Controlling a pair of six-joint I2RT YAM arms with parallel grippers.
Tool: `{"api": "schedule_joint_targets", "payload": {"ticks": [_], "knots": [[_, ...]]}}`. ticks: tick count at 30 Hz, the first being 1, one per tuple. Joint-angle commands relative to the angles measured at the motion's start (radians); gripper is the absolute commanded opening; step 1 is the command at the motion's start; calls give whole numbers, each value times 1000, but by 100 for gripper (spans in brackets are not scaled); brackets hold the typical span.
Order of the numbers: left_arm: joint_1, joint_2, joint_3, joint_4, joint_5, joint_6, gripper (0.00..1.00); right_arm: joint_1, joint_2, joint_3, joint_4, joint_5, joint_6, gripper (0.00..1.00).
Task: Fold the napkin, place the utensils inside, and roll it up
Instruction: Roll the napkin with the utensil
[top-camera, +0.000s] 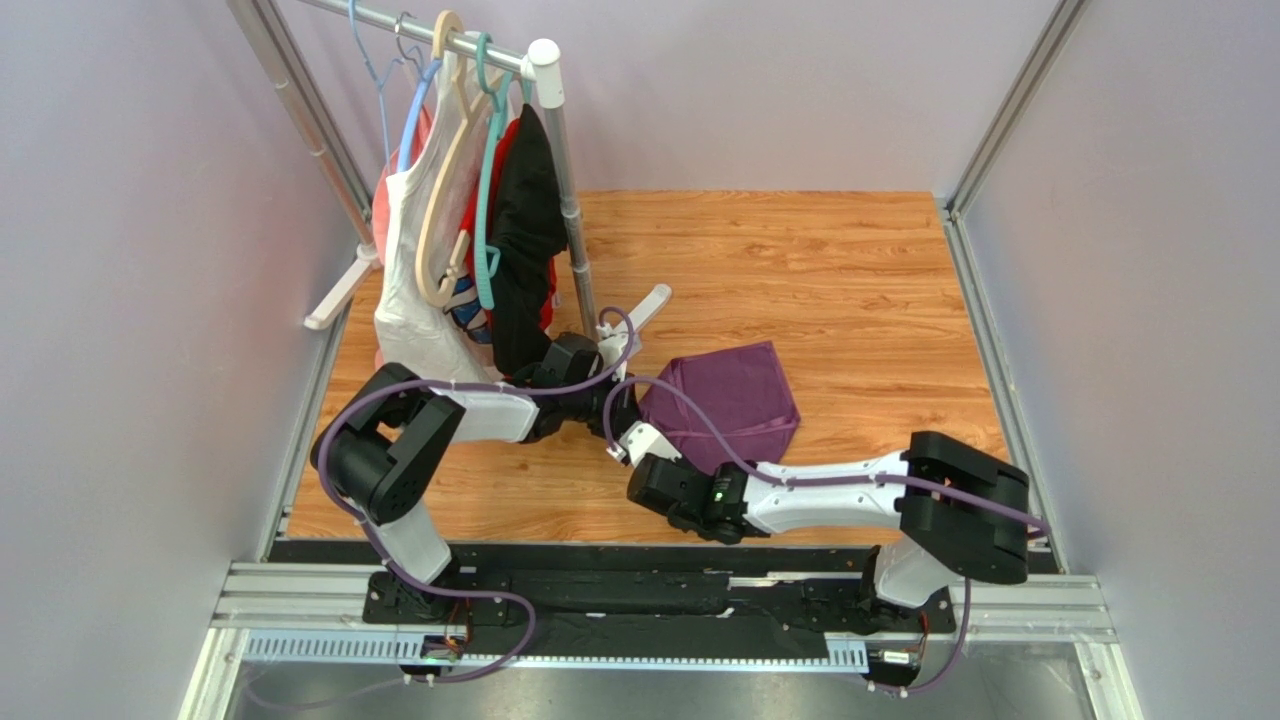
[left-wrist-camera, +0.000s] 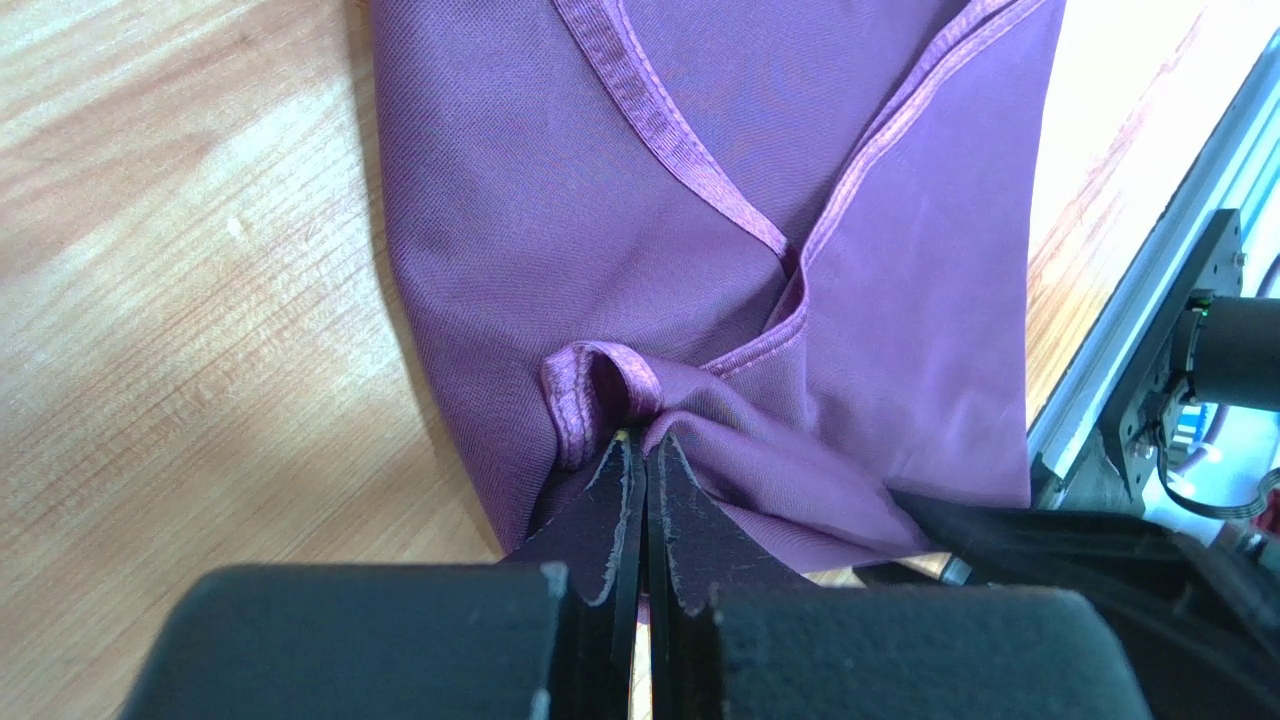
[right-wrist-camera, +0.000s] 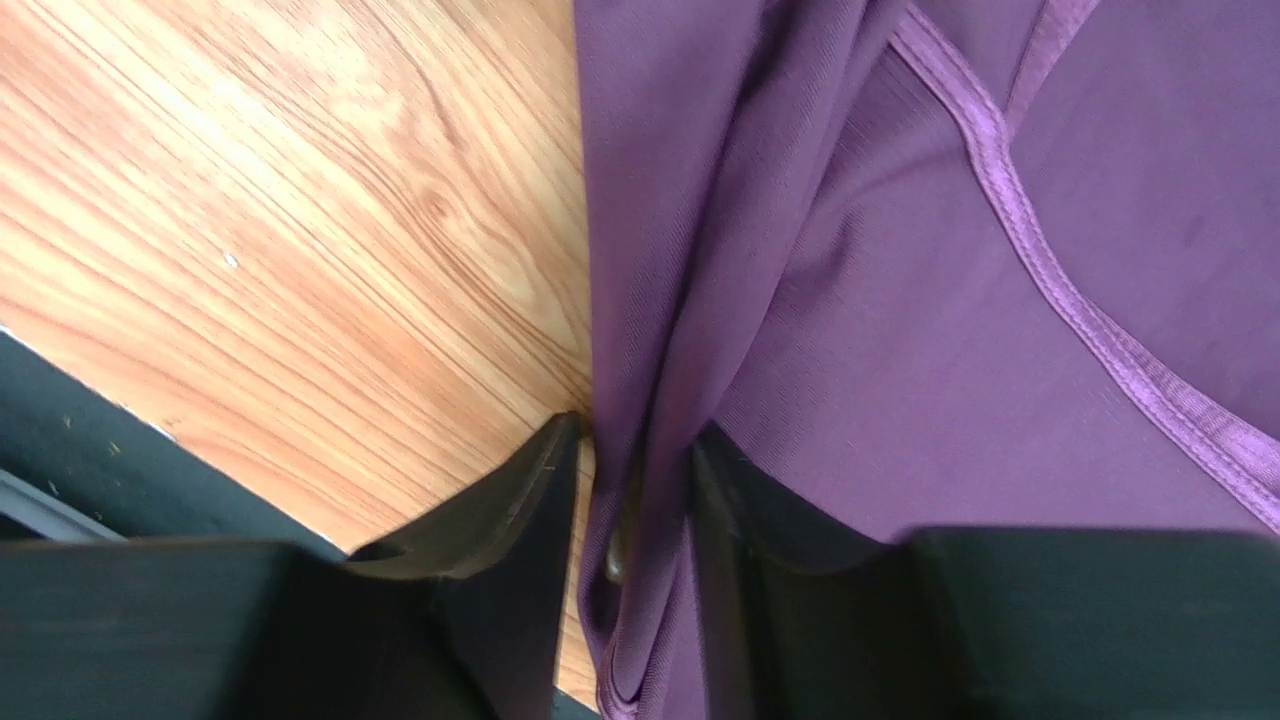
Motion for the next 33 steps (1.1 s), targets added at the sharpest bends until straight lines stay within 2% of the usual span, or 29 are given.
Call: {"api": "schedule_joint_targets", "payload": {"ticks": [1, 3, 6, 7, 8, 10, 11, 17, 23, 33], "knots": [[8, 10, 16, -38, -4, 13, 0, 16, 65, 46, -5, 62, 20, 16], [8, 2, 13, -32, 12, 17, 0, 16, 73, 51, -19, 35, 34, 0], [8, -39, -10, 7, 29, 11, 5, 13, 59, 48, -31, -11, 40, 0], [8, -53, -16, 7, 27, 10, 10, 8, 51, 45, -30, -34, 40, 0], [8, -82, -21, 5, 24, 7, 21, -8, 33, 36, -28, -64, 40, 0], [8, -114, -27, -11, 19, 8, 30, -37, 11, 23, -17, -140, 48, 0], [8, -149, -30, -19, 10, 10, 41, -47, -11, 17, -7, -165, 48, 0], [8, -278, -58, -73, -24, 25, 59, -168, -76, -50, 93, -401, 51, 0], [8, -372, -117, -104, -53, 65, 63, -297, -85, -81, 159, -685, 25, 0], [8, -469, -246, 7, -44, 114, 68, -467, -32, -82, 216, -1030, -10, 0]]}}
